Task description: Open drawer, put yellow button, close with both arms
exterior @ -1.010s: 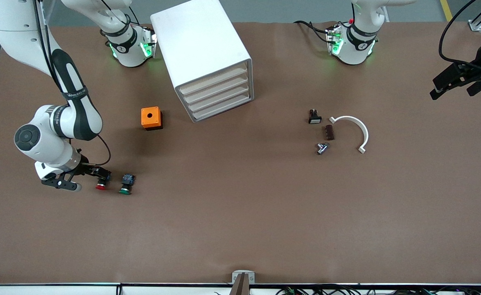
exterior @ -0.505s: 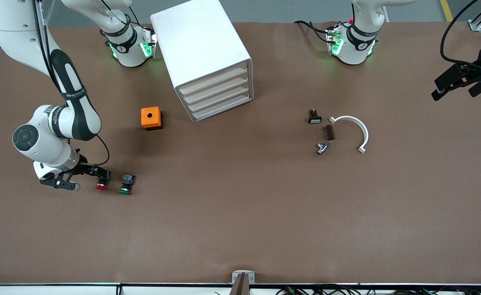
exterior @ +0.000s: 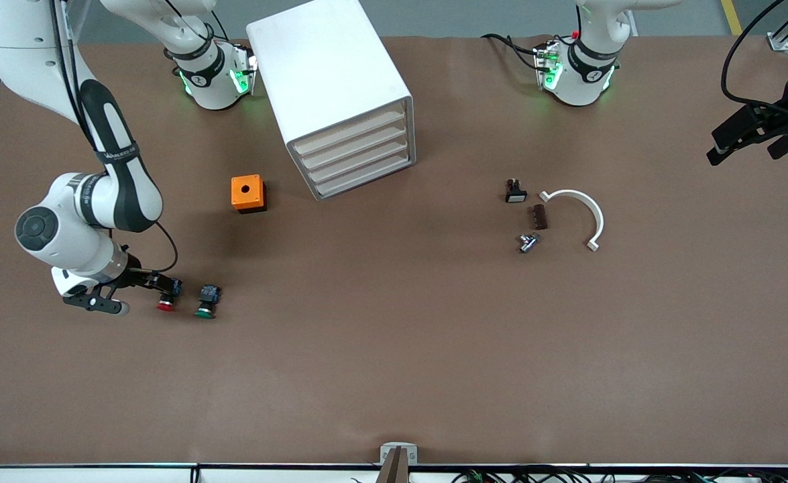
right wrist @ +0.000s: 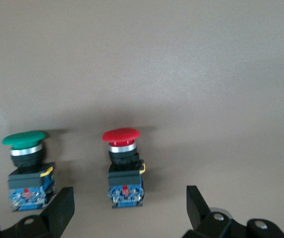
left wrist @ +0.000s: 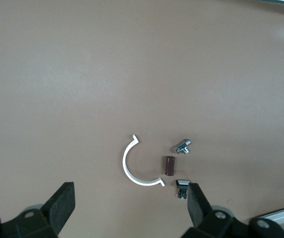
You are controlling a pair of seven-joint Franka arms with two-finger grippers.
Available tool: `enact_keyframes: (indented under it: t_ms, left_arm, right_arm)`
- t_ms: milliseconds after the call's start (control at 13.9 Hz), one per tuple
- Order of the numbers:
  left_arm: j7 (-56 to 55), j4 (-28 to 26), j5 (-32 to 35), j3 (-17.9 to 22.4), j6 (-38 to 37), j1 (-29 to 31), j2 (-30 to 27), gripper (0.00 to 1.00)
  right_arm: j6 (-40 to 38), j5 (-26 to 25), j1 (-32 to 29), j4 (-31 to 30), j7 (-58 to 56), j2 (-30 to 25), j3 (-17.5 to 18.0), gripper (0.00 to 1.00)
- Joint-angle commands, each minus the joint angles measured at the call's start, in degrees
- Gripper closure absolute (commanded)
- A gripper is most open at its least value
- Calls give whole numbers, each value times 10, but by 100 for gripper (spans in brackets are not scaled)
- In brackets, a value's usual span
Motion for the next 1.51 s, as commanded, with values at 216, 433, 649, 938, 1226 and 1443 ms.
enact_keyframes:
  t_ms: [216,433,649,938,1226,1443]
  left_arm:
    - [1,10,9,-4,-4,11,4,0]
    - [4,5,7,-4,-6,14,2,0]
    - [-2,-1,6,-4,-10,16,1,0]
    - [5,3,5,-4,-10,16,3,0]
    - [6,5,4,-4,-10,16,3,0]
    - [6,6,3,-4,-10,16,3,0]
  right_arm:
    - [-269,4,-29,123,-43,-71,1,0]
    - [-338,-2,-35,144,-44,-126,0,0]
    - [-381,-4,-35,165,-45,-167,0,0]
    - [-469,-4,-34,244,-44,-171,0,0]
    - [-532,-24,-27,328,-42,-172,2,0]
    - [-567,-75,-16,382,-37,-172,4,0]
